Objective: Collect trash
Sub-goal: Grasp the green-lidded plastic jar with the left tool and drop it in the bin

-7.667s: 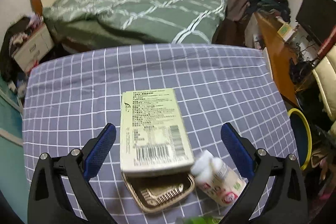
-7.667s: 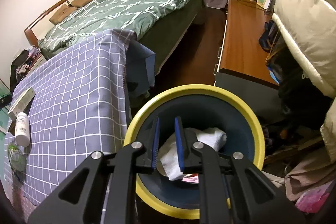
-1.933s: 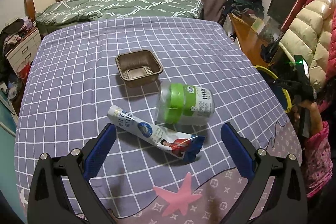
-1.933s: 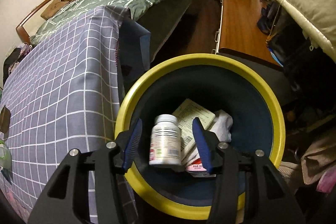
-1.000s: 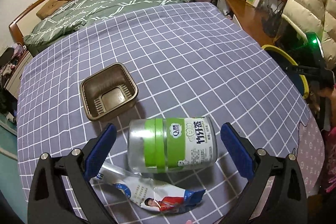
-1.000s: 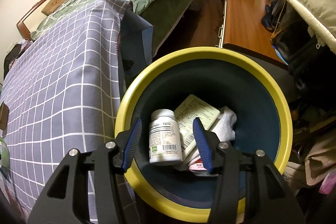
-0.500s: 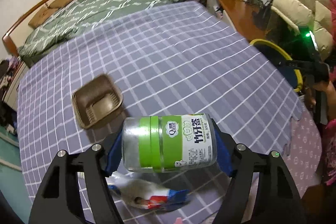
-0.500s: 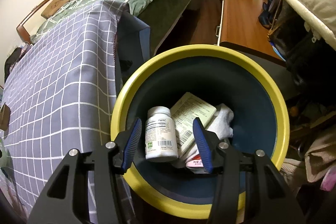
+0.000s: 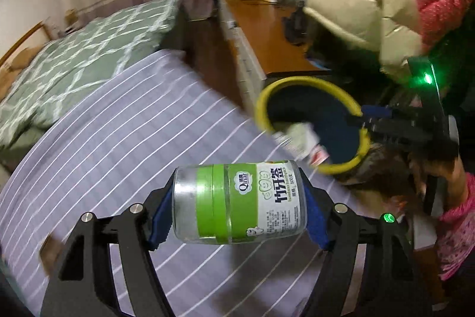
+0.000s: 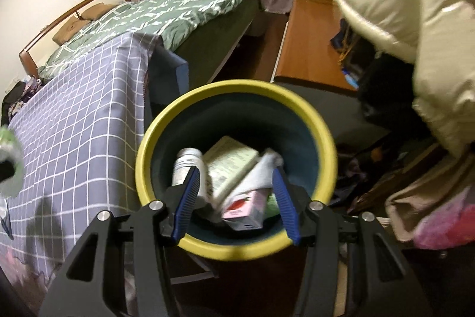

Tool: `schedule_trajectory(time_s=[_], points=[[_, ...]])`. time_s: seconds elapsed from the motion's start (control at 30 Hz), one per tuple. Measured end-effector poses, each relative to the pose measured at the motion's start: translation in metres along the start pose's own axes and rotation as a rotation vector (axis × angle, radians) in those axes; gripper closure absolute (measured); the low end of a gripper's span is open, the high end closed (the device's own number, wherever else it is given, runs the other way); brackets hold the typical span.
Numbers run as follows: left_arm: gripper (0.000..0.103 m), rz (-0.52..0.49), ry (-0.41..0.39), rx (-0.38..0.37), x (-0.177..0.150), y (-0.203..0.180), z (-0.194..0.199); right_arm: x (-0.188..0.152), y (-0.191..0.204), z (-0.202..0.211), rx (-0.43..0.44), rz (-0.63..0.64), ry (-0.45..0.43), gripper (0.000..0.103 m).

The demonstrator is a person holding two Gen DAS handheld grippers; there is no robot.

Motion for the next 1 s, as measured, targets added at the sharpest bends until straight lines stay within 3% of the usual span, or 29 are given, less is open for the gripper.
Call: schedule_trajectory(time_s=[0.23, 0.43, 0.47, 0.5, 0.53, 0.67, 0.77, 0.9, 1.0], points=[[0.031, -0.096, 0.032, -0.060, 0.063, -0.067, -0.053, -0.014, -0.031, 0.017, -0.036, -0.020, -0.012, 0.054], [0.029, -0.118, 0.082, -0.087, 0.086, -0.104, -0.098, -0.025, -0.046, 0.015, -0.058, -0.033, 0.006, 0.054], [0.025, -0.112, 0.084, -0.084, 0.090, -0.106, -0.104, -0.026, -0.047, 0.014, -0.059, -0.033, 0.009, 0.054], [0.012, -0.108, 0.080, -0.081, 0.093, -0.107, -0.106, -0.027, -0.048, 0.014, -0.062, -0.034, 0.011, 0.054], [0.007, -0.100, 0.064, -0.078, 0.099, -0.107, -0.108, -0.028, -0.048, 0.013, -0.065, -0.035, 0.012, 0.054], [0.007, -0.065, 0.024, -0.088, 0.112, -0.098, -0.091, -0.028, -0.043, 0.011, -0.063, -0.026, 0.018, 0.054], [0.007, -0.041, -0.027, -0.079, 0.107, -0.080, -0.057, -0.027, -0.037, 0.011, -0.057, -0.013, 0.017, 0.054], [0.005, 0.038, -0.078, -0.071, 0.080, -0.045, -0.012, -0.026, -0.024, 0.010, -0.039, 0.010, 0.017, 0.054], [0.005, 0.106, -0.109, -0.025, 0.047, -0.013, 0.018, -0.026, -0.009, 0.009, -0.021, 0.034, 0.018, 0.054]])
Point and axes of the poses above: each gripper's, at about its wrist camera, not at the fingertips, and z roughly against the way its jaws point, y to its left, x to its top, the point moved 10 cm from there along -z, roughly the way its jaws point, and after that the axes turned 9 degrees about y, right-handed, at the moved point
